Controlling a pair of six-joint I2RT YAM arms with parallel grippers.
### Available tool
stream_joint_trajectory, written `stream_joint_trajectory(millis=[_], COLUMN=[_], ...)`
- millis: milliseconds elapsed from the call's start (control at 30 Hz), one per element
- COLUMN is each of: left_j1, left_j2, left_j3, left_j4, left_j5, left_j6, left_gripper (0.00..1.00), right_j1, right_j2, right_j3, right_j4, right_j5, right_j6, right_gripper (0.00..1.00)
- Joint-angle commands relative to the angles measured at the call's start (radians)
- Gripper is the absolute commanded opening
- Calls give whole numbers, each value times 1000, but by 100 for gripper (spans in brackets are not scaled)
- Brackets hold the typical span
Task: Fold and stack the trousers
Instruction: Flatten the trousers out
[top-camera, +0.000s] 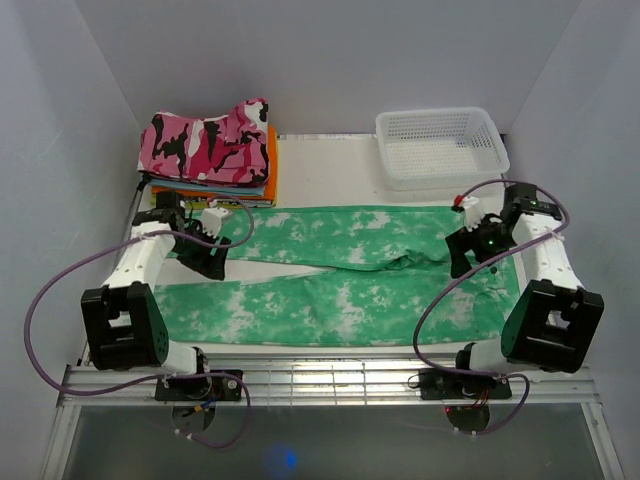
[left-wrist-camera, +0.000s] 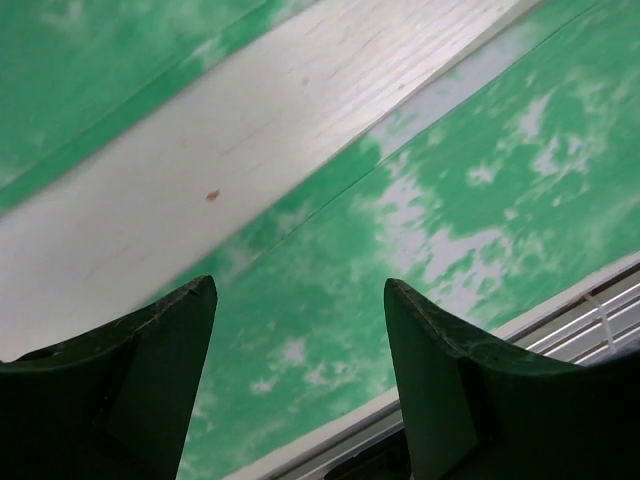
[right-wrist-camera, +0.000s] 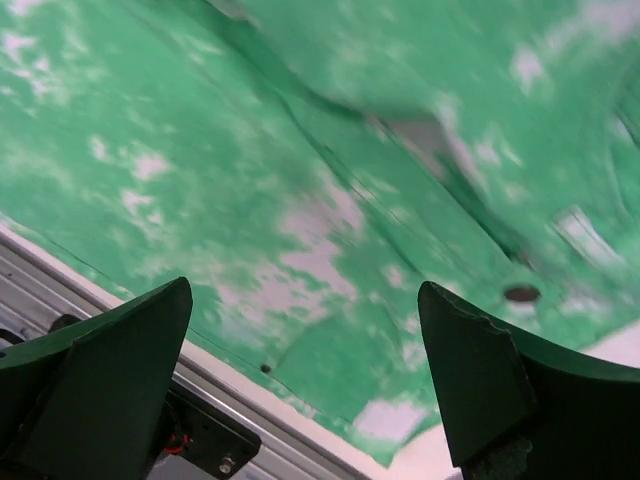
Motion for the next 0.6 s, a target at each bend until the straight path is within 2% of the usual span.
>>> stream_joint_trajectory(millis=[0, 100, 167, 267, 400, 567], left_j1=[-117, -189, -211, -232, -295, -353], left_j2=[54, 134, 201, 272, 351, 465], left_j3=[106, 163, 223, 311, 409, 516], left_j4=[68, 90, 102, 109, 119, 151], left_j5=[42, 33, 30, 44, 13, -43], left_j6=[-83, -113, -140, -178, -188, -197], left_gripper=[78, 78, 78, 78, 78, 78], right_j1=[-133, -222, -253, -268, -276, -301], right_j2=[26, 91, 135, 167, 175, 148], right_j3=[64, 151, 176, 197, 144, -23], right_j4=[-57, -29, 20, 64, 107, 202], right_j5=[12, 21, 90, 154, 236, 290], right_j6=[-24, 53, 145, 220, 236, 208], right_gripper=[98, 84, 74, 66, 65, 65])
